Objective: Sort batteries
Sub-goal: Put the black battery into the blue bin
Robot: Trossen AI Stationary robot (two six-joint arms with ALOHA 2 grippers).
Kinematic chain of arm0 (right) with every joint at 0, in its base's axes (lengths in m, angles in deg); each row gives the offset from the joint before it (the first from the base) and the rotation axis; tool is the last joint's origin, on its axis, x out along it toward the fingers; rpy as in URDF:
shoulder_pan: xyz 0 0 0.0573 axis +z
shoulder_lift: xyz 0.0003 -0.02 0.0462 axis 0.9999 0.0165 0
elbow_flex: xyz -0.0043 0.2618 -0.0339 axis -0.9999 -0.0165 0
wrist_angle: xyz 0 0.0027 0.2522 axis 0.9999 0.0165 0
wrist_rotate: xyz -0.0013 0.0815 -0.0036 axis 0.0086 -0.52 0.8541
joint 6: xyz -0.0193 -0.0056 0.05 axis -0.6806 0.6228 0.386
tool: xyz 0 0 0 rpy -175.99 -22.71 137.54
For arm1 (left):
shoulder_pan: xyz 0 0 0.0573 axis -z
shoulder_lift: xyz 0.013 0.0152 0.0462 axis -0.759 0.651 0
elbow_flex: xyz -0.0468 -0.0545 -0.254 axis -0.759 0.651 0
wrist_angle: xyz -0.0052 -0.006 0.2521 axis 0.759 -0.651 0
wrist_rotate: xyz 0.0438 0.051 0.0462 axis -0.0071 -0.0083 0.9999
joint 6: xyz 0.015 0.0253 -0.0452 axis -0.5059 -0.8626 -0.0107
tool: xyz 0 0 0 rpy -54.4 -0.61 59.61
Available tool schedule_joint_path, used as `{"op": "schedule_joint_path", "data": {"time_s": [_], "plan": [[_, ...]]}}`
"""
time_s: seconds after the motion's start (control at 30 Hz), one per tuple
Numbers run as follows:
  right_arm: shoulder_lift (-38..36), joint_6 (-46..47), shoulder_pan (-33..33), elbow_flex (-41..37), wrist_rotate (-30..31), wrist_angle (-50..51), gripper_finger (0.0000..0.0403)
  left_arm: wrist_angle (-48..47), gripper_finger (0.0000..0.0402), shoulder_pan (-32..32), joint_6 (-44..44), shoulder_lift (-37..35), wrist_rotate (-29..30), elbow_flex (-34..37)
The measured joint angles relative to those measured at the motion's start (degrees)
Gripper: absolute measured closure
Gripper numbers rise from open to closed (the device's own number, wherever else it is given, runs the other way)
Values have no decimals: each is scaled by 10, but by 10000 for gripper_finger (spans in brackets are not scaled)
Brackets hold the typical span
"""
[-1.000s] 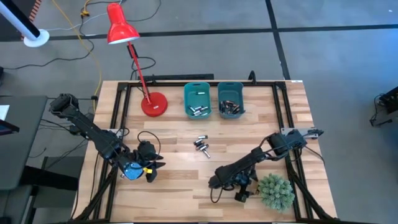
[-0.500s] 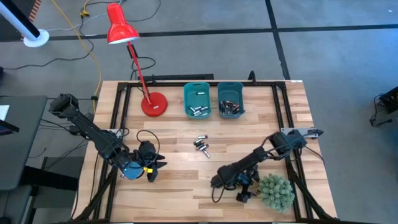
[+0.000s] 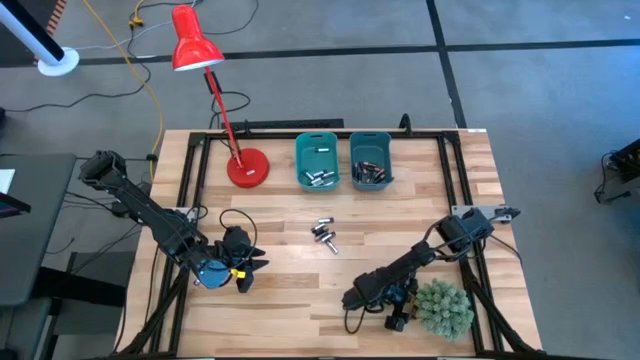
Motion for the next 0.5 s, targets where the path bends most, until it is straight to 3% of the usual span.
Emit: {"op": "schedule_joint_path", "data": {"time_s": [0.5], "plan": [[0, 9, -14, 0, 4, -1, 182, -12, 261, 0, -1, 0, 1, 0]]}}
